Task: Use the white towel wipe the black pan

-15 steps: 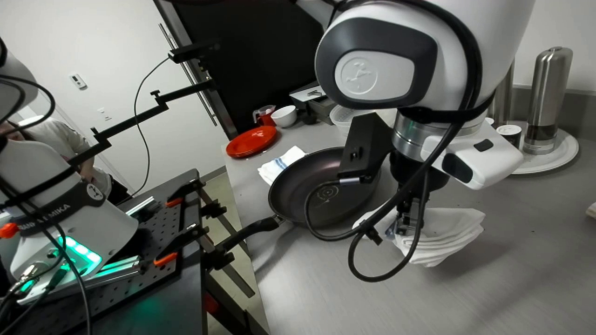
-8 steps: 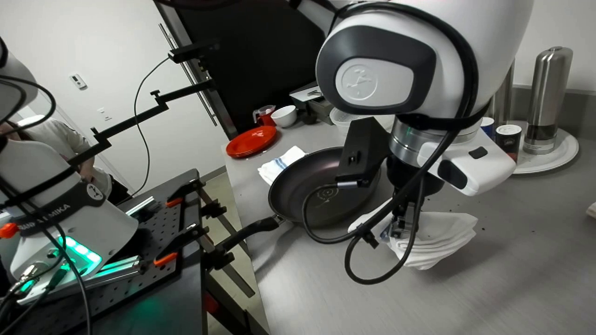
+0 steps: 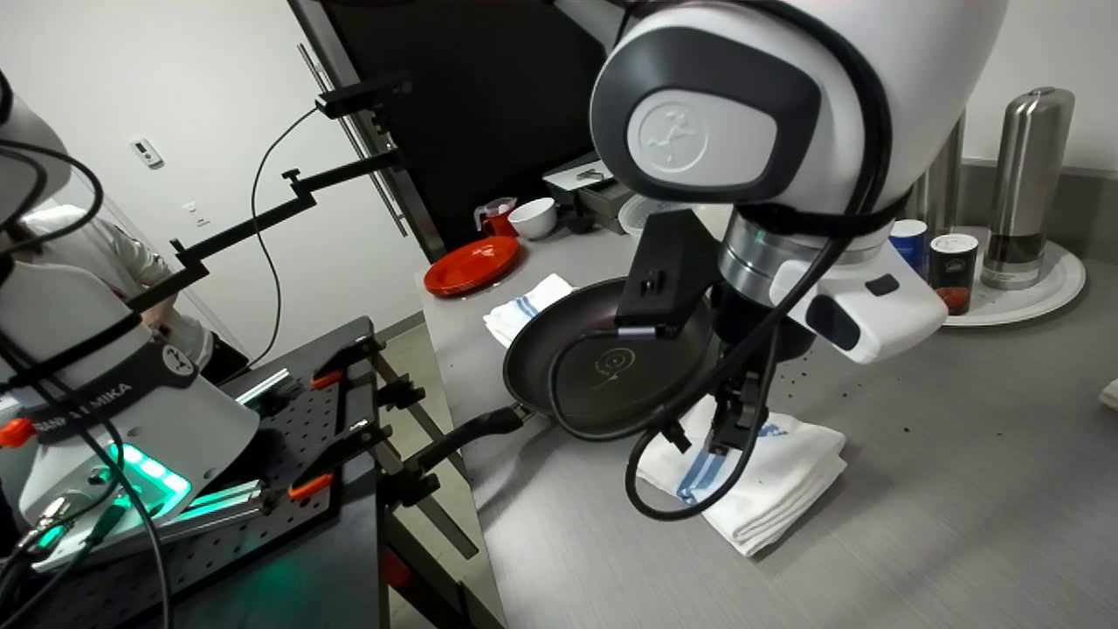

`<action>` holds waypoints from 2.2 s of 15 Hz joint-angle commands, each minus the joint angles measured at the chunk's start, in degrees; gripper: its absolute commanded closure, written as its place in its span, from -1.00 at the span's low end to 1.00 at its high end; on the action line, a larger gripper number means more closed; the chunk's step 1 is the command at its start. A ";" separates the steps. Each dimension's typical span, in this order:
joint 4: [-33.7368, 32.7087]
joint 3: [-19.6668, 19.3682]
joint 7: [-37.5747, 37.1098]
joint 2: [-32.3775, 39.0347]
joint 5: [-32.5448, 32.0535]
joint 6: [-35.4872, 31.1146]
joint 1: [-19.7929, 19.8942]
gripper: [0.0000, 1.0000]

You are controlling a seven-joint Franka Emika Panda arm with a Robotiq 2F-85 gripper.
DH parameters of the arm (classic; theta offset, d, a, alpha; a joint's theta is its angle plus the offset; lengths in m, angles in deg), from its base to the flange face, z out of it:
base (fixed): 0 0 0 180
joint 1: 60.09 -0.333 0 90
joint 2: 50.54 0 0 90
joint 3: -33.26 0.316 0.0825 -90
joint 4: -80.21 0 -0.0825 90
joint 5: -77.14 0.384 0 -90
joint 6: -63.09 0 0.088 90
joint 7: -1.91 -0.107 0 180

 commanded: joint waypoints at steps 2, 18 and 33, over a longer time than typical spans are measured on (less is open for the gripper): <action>6.97 0.57 2.05 -11.45 0.03 5.16 -0.60 -1.00; 36.97 3.79 3.28 -58.47 -1.55 4.46 -14.49 -1.00; 53.27 11.69 -9.62 -75.58 -0.77 -2.74 -24.25 -1.00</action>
